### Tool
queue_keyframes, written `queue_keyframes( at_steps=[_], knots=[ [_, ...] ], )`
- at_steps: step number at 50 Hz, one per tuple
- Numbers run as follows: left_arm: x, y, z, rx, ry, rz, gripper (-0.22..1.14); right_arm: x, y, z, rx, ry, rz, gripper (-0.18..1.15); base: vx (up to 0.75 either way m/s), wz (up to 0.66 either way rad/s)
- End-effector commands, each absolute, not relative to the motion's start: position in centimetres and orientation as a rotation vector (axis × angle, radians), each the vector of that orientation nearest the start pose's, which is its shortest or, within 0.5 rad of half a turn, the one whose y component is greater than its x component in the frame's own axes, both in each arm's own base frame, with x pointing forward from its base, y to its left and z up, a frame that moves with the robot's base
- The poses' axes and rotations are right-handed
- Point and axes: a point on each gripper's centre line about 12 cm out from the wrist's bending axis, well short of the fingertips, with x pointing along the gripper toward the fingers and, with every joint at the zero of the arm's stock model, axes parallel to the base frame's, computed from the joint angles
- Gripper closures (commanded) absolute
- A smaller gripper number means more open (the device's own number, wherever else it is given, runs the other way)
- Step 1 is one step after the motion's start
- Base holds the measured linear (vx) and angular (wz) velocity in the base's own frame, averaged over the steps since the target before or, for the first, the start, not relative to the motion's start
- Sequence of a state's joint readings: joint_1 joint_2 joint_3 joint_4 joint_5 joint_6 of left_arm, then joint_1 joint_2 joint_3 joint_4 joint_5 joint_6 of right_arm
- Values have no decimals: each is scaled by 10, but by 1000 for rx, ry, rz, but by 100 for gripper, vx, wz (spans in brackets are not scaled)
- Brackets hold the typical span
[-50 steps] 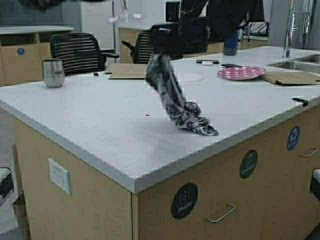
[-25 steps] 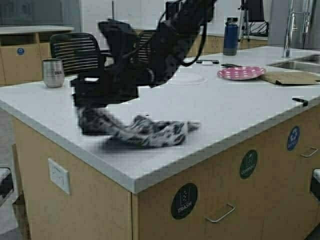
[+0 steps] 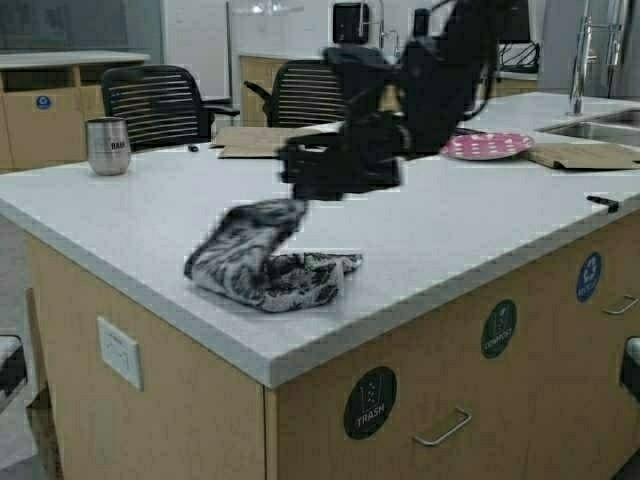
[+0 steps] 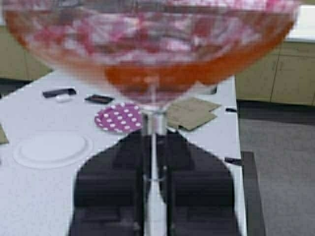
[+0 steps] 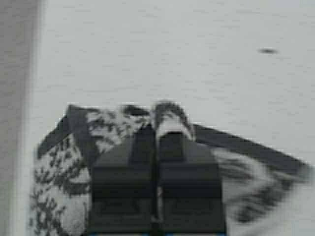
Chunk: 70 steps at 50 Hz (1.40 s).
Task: Get the cloth and wipe up the spill under the wine glass
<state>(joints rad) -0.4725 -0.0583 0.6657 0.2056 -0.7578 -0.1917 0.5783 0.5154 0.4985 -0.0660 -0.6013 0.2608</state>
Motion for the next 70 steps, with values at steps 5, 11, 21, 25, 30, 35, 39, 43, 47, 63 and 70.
queue_keyframes(
  at_steps=[5, 11, 21, 25, 30, 35, 39, 43, 47, 63, 70],
  knots=[
    [370, -210, 240, -74, -112, -630, 63, 401, 223, 70, 102, 438, 489, 91, 0, 0],
    [377, -215, 207, -70, -83, -638, 63, 398, 220, 66, 100, 451, 484, 91, 0, 0],
    [383, -220, 149, -90, -53, -655, 63, 394, 211, 58, 94, 478, 468, 91, 0, 0],
    [384, -221, 131, -98, -47, -660, 62, 394, 208, 56, 95, 482, 460, 91, 0, 0],
    [384, -222, 111, -105, -40, -664, 62, 393, 202, 54, 97, 492, 447, 91, 0, 0],
    [385, -223, 95, -105, -31, -668, 63, 393, 196, 52, 96, 499, 436, 91, 0, 0],
    [385, -223, 81, -92, -16, -668, 62, 394, 191, 50, 98, 505, 422, 91, 0, 0],
    [386, -223, 68, -69, -1, -669, 62, 393, 187, 49, 99, 510, 416, 91, 0, 0],
    [386, -224, 53, -44, 10, -669, 62, 392, 187, 48, 99, 513, 416, 91, 0, 0],
    [380, -222, -16, -14, 33, -674, 62, 392, 187, 48, 101, 504, 418, 91, 0, 0],
    [376, -219, -47, -10, 71, -671, 62, 392, 187, 49, 103, 498, 419, 91, 0, 0]
  ],
)
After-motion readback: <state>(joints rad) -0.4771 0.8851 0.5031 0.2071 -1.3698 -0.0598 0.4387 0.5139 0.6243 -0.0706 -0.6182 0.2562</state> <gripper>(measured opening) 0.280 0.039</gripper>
